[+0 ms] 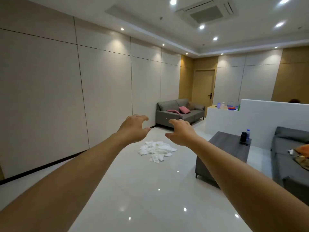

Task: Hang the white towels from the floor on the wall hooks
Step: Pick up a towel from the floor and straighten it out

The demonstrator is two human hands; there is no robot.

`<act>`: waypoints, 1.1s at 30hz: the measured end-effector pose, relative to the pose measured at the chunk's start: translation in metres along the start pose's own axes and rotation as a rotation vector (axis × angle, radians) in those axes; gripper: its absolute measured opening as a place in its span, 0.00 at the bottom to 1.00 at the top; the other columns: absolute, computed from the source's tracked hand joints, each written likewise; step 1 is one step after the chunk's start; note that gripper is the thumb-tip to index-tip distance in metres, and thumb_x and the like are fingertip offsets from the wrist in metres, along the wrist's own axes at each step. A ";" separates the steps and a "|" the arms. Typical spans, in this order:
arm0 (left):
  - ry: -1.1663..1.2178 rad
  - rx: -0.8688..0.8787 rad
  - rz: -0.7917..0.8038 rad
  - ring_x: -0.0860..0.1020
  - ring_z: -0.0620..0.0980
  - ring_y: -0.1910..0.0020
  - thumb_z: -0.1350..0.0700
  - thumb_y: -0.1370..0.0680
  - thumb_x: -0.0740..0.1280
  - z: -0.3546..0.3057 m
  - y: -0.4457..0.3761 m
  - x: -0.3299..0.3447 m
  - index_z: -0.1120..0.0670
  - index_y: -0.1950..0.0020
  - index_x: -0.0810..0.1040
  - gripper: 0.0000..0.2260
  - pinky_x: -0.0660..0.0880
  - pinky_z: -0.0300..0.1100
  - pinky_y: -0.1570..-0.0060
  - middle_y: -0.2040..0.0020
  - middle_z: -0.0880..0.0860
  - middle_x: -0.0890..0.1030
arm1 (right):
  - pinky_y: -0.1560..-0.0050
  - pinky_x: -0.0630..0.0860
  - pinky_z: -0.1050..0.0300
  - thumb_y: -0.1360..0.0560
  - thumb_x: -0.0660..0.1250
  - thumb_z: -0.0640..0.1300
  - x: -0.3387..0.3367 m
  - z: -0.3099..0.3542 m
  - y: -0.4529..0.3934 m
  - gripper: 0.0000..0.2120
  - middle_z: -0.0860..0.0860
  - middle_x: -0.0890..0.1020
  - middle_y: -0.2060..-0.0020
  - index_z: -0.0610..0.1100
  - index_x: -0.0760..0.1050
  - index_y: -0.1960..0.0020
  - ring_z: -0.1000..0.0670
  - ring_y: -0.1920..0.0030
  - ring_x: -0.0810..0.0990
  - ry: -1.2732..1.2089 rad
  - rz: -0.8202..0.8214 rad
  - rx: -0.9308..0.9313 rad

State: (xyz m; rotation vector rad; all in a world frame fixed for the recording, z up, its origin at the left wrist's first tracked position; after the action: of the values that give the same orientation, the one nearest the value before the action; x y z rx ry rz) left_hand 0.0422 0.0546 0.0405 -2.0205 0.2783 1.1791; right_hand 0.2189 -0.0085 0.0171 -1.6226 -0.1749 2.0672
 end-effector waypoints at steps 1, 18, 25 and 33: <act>0.004 -0.014 0.013 0.67 0.53 0.31 0.46 0.23 0.65 -0.001 -0.012 0.008 0.46 0.30 0.69 0.22 0.67 0.50 0.35 0.30 0.51 0.71 | 0.34 0.68 0.45 0.26 0.69 0.55 0.001 -0.008 -0.012 0.33 0.46 0.71 0.31 0.49 0.62 0.25 0.41 0.31 0.67 -0.009 0.002 0.002; 0.002 -0.063 0.128 0.68 0.53 0.32 0.46 0.23 0.65 0.042 -0.241 0.187 0.46 0.28 0.68 0.23 0.69 0.50 0.36 0.31 0.52 0.71 | 0.38 0.72 0.47 0.29 0.71 0.56 0.119 -0.152 -0.249 0.33 0.47 0.74 0.34 0.51 0.64 0.27 0.43 0.35 0.71 -0.023 0.059 0.051; 0.017 -0.017 0.145 0.68 0.52 0.32 0.46 0.23 0.65 0.107 -0.381 0.255 0.47 0.29 0.69 0.22 0.68 0.48 0.37 0.31 0.50 0.71 | 0.44 0.75 0.50 0.28 0.71 0.55 0.177 -0.184 -0.391 0.30 0.47 0.76 0.40 0.50 0.67 0.30 0.46 0.42 0.74 -0.010 0.054 0.070; 0.025 -0.011 0.184 0.68 0.52 0.32 0.46 0.23 0.64 0.177 -0.531 0.317 0.46 0.30 0.69 0.21 0.68 0.47 0.39 0.32 0.50 0.72 | 0.45 0.75 0.51 0.29 0.71 0.55 0.233 -0.220 -0.544 0.32 0.47 0.76 0.38 0.50 0.66 0.28 0.45 0.40 0.75 -0.031 0.051 0.138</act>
State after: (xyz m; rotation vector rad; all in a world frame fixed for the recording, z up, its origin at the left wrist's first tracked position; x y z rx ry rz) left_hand 0.3807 0.6001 0.0008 -2.0545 0.4791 1.2701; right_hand 0.5540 0.5248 -0.0317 -1.5279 -0.0012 2.0945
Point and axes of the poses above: each hand's wrist, its own y-axis away from the middle knuckle, its own x-axis out of the palm, z = x × y, the point moved 8 cm from there along -y, towards the middle knuckle
